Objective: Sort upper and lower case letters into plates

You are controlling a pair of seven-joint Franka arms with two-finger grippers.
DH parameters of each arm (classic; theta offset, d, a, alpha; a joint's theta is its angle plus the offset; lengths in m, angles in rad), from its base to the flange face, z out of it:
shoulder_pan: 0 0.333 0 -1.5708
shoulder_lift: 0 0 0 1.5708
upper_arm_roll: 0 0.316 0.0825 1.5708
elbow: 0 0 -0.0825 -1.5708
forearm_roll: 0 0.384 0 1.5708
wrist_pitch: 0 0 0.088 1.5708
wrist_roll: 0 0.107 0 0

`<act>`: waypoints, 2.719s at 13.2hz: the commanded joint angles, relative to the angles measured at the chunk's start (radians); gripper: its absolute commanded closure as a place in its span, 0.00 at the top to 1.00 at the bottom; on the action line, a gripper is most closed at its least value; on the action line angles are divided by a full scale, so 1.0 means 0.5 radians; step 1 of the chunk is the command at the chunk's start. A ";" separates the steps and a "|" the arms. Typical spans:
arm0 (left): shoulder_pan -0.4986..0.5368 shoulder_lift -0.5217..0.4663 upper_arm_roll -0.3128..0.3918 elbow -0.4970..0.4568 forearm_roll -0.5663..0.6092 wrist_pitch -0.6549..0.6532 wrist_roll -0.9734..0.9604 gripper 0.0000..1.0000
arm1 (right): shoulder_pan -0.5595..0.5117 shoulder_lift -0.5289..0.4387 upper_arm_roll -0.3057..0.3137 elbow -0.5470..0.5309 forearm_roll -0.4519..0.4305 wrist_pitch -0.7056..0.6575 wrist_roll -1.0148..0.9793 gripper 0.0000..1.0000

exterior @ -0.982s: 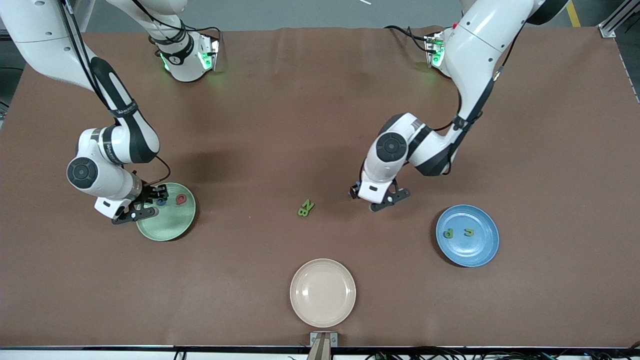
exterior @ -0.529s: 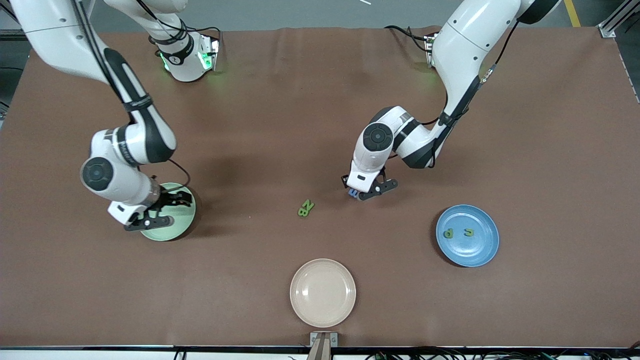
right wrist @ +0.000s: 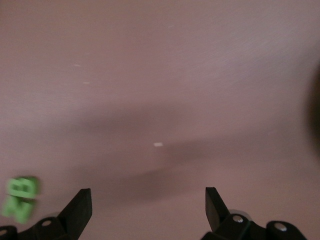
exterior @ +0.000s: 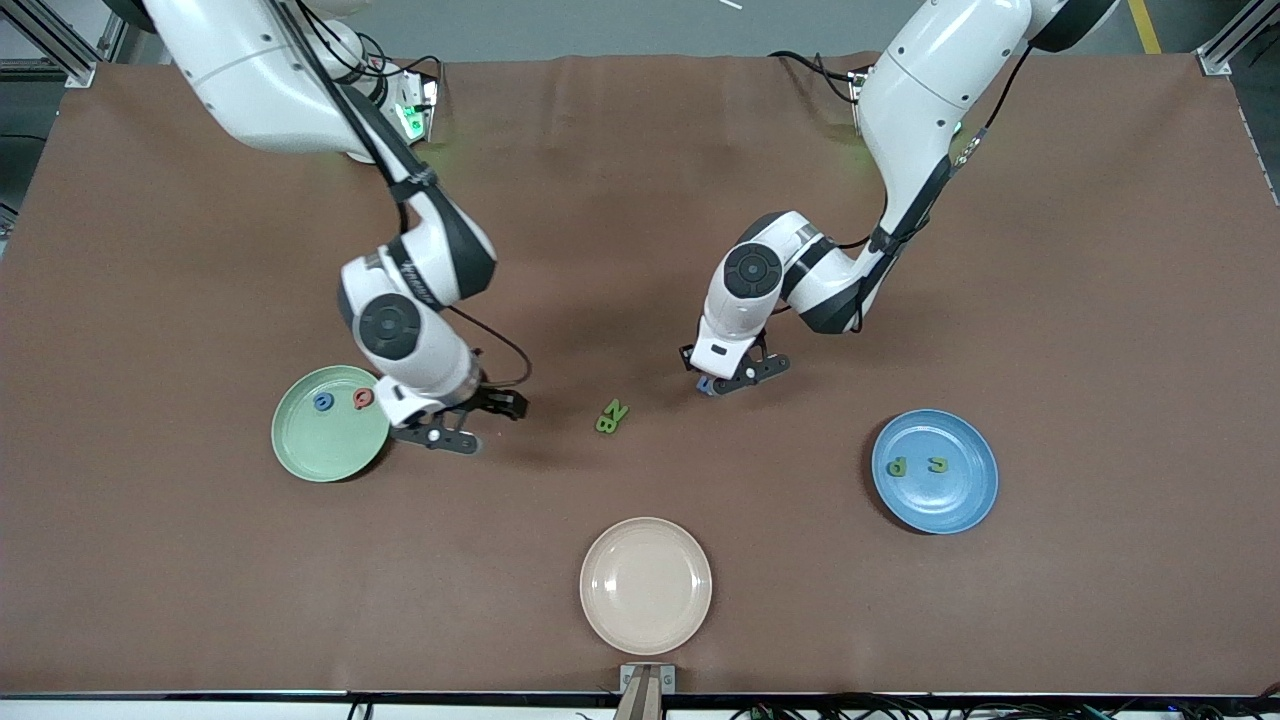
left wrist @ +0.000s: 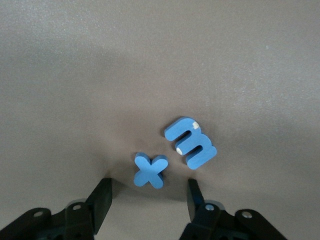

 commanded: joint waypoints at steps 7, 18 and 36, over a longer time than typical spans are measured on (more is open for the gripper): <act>0.053 -0.006 0.032 -0.005 0.114 0.028 -0.022 0.52 | 0.489 0.542 -0.183 0.735 -0.069 -0.039 0.744 1.00; 0.059 0.004 0.032 0.096 0.156 0.007 -0.013 0.00 | 0.725 0.705 -0.346 0.880 -0.093 -0.073 0.775 0.67; 0.977 0.006 0.032 0.409 0.205 -0.221 1.478 0.06 | 0.073 0.038 -0.324 0.289 -0.066 -0.494 -0.485 0.00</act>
